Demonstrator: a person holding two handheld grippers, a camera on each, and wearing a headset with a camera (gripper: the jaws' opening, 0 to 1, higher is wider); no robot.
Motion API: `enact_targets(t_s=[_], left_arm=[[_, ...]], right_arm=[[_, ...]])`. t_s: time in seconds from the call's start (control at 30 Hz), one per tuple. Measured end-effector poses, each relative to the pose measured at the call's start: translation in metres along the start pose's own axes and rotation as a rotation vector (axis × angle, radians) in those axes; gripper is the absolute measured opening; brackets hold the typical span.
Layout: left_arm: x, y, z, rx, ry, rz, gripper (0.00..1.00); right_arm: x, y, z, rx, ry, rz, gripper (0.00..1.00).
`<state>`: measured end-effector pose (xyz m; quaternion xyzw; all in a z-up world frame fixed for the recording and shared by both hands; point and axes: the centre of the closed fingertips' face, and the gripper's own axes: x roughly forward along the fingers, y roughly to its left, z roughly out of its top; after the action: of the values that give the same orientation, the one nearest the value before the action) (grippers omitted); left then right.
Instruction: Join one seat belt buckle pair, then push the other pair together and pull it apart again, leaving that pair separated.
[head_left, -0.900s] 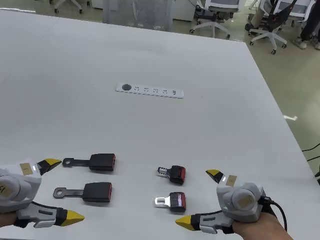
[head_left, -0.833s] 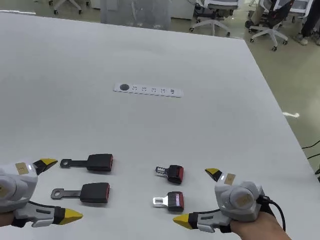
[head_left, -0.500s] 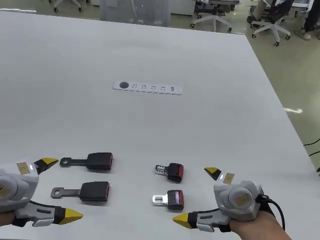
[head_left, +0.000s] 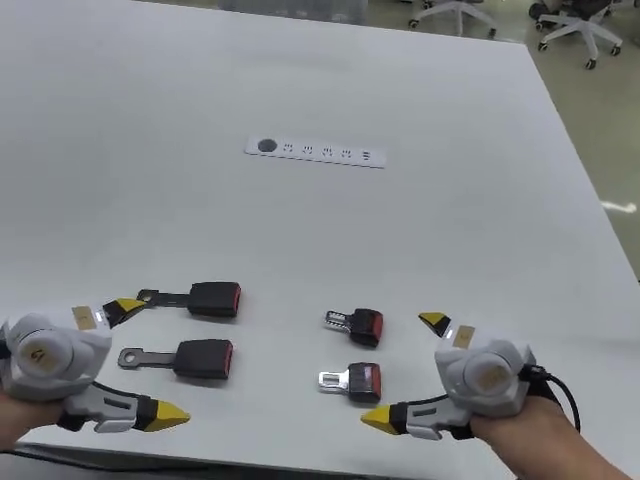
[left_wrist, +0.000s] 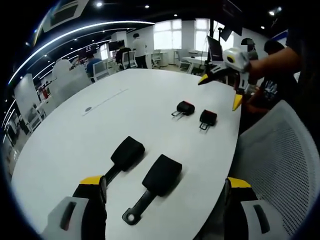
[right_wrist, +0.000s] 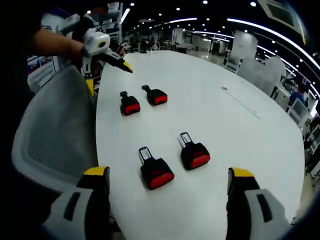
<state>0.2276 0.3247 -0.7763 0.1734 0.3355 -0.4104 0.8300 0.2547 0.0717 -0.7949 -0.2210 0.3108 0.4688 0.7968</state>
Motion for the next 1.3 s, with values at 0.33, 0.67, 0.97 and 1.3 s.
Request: enact_targets(t_s=[0.33,0.67,0.97,1.3], left_arm=[[0.009,-0.006,-0.004,-0.020,-0.012,-0.012,1.00],[0.009,-0.001,-0.007,-0.009,-0.011,-0.018,1.00],[0.001,0.006,0.002,0.047,-0.008,0.003,1.00],[-0.006,0.013,0.008,0.046,-0.009,0.030,1.00]], right_arm=[[0.010,0.001,-0.026,0.032,0.022,0.005,1.00],[0.014,0.005,-0.017,0.008,0.026,0.007,1.00],[0.001,-0.007,-0.011,0.028,0.078,-0.012,1.00],[-0.018,-0.016,0.001,0.032,0.015,-0.049,1.00]])
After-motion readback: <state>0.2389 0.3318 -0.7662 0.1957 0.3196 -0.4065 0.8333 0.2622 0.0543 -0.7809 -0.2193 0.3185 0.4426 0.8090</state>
